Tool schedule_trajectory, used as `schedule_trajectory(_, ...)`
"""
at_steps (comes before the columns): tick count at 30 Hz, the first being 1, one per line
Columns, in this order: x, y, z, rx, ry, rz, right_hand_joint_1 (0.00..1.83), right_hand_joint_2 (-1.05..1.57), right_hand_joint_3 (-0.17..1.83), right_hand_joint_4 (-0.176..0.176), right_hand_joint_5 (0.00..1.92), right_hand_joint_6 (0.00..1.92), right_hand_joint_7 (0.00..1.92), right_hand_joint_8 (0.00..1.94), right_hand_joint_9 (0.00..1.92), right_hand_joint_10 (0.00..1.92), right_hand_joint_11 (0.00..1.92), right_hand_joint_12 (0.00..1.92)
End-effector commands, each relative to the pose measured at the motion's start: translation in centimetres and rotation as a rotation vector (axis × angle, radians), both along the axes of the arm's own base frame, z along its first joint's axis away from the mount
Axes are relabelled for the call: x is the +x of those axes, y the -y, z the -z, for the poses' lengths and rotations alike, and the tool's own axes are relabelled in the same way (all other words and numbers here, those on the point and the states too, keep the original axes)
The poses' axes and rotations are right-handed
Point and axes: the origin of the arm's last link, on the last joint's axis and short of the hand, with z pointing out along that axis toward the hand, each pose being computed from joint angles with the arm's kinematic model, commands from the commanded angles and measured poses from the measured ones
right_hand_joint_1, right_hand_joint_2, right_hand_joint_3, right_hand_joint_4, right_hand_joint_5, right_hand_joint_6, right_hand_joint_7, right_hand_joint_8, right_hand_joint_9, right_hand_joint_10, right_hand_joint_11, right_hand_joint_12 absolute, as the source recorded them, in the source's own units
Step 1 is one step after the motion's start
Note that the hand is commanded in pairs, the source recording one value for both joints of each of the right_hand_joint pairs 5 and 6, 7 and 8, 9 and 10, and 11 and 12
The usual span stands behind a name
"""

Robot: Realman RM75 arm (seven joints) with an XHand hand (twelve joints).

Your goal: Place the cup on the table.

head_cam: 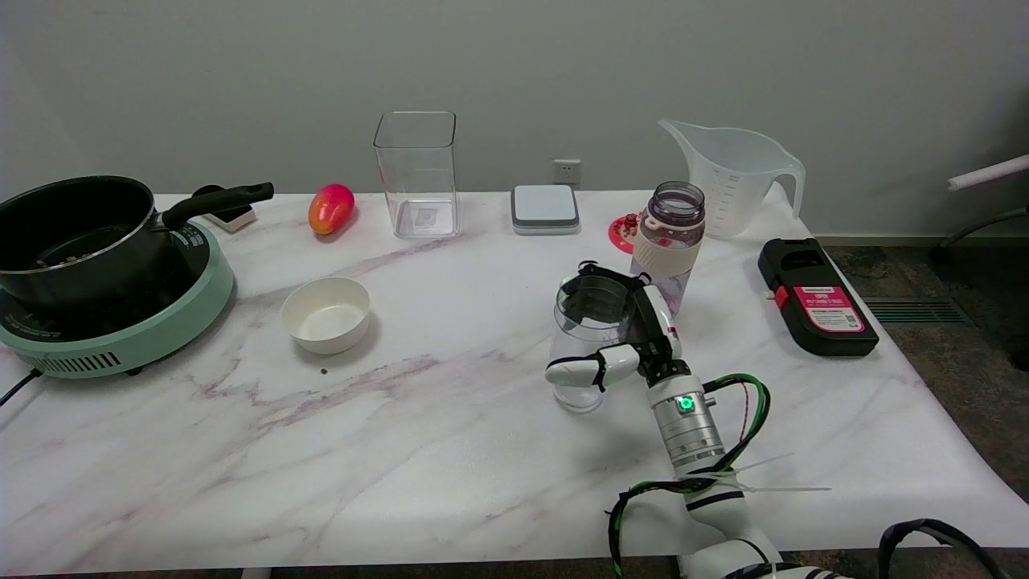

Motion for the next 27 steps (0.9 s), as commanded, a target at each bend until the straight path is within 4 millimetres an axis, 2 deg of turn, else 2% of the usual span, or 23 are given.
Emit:
schedule_trajectory(1, -0.43, -0.44, 0.07, 0.011, -0.027, -0.012, 1.25, 1.57, 0.28, 0.0, 1.91, 1.91, 1.79, 1.79, 1.59, 1.59, 1.42, 1.42)
schedule_trajectory(2, -0.49, -0.49, 0.11, 0.015, -0.024, -0.011, 1.26, 1.52, 0.37, 0.0, 1.84, 1.84, 1.77, 1.77, 1.59, 1.59, 1.41, 1.41)
schedule_trajectory(4, -0.61, -0.54, 0.16, 0.03, -0.011, -0.011, 1.38, 1.19, 0.84, 0.0, 1.52, 1.52, 1.66, 1.66, 1.56, 1.56, 1.37, 1.37)
schedule_trajectory(6, -0.76, -0.6, 0.23, 0.045, -0.004, -0.009, 1.41, 1.03, 1.01, 0.0, 1.37, 1.37, 1.58, 1.58, 1.53, 1.53, 1.35, 1.35)
schedule_trajectory(10, -1.06, -0.76, 0.36, 0.066, 0.004, 0.0, 1.4, 0.94, 1.06, 0.0, 1.29, 1.29, 1.53, 1.53, 1.5, 1.5, 1.33, 1.33)
schedule_trajectory(16, -1.16, -0.89, 0.34, 0.082, 0.016, 0.001, 1.38, 0.67, 1.1, 0.0, 1.1, 1.1, 1.42, 1.42, 1.4, 1.4, 1.27, 1.27)
schedule_trajectory(20, -1.14, -0.95, 0.47, 0.106, 0.023, -0.003, 1.37, 0.45, 0.99, 0.0, 0.96, 0.96, 1.34, 1.34, 1.32, 1.32, 1.23, 1.23)
schedule_trajectory(23, -1.15, -1.01, 0.44, 0.128, 0.033, -0.005, 1.32, 0.17, 0.92, 0.0, 0.83, 0.83, 1.25, 1.25, 1.25, 1.25, 1.16, 1.16)
schedule_trajectory(25, -1.14, -1.03, 0.38, 0.132, 0.033, -0.005, 1.29, -0.03, 0.99, 0.0, 0.8, 0.8, 1.16, 1.16, 1.15, 1.15, 1.03, 1.03)
schedule_trajectory(27, -1.21, -1.11, 0.36, 0.133, 0.032, -0.003, 1.27, -0.2, 1.2, 0.0, 0.78, 0.78, 1.1, 1.1, 1.03, 1.03, 0.87, 0.87)
